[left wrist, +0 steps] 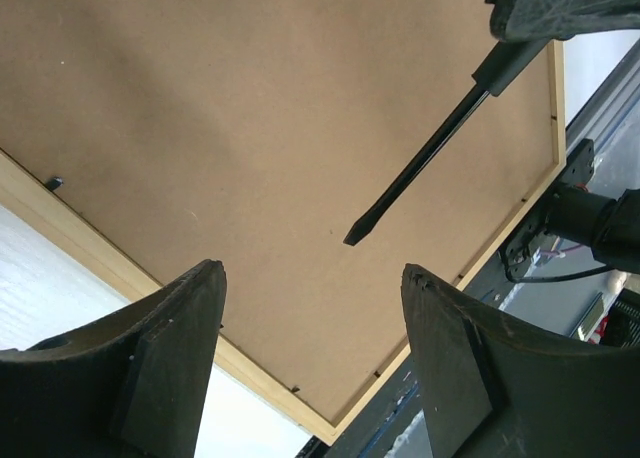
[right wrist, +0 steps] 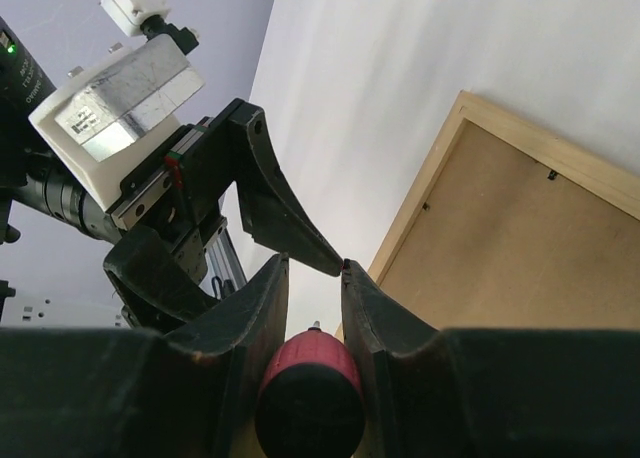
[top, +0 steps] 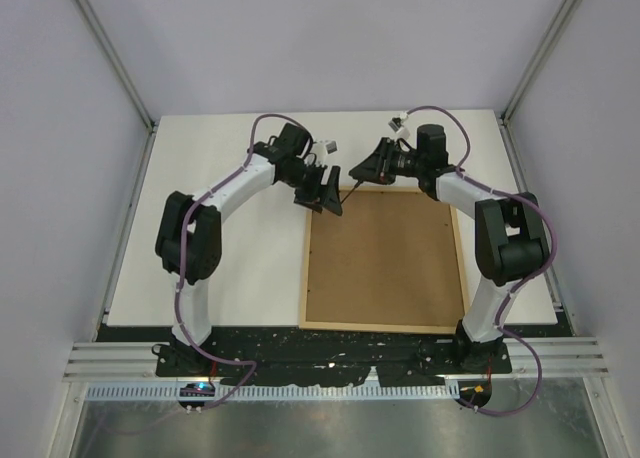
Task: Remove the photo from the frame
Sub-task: Adjust the screwdriver.
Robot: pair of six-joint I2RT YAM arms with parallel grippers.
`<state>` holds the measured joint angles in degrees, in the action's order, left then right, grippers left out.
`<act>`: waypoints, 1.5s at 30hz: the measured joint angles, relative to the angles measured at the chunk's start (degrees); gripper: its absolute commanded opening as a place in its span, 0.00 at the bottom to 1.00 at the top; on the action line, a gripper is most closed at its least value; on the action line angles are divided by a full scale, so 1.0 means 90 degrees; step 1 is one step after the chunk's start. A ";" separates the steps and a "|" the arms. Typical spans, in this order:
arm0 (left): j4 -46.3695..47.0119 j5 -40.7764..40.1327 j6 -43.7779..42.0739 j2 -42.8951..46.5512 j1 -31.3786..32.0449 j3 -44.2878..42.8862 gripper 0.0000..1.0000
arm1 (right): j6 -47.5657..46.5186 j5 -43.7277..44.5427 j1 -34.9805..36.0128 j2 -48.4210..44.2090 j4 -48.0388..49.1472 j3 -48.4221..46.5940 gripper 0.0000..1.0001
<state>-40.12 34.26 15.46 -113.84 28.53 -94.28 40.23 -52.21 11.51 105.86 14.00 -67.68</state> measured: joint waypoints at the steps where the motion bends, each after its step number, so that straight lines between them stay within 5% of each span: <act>1: -0.0019 0.0029 -0.0053 0.0000 0.0032 0.0000 0.74 | -0.0036 -0.0019 0.0000 -0.0044 -0.0051 0.0000 0.08; 10: -0.0461 -0.0542 -0.0396 -0.0070 0.0267 -0.0359 0.72 | -0.0138 -0.0330 0.0092 -0.0444 -0.0578 0.0131 0.08; 33: -0.1202 -0.1464 -0.0464 -0.0070 0.0270 -0.0673 0.72 | -0.2382 -0.0731 0.0148 -0.1093 -0.2397 0.0172 0.08; 45: -0.0702 -0.0962 -0.0413 0.0136 -0.0578 0.0095 0.77 | -0.1224 -0.0831 0.0245 -0.0675 0.0466 0.1224 0.08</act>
<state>-46.44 25.61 11.75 -112.62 23.33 -93.43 29.21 -59.68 13.72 99.79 18.20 -56.66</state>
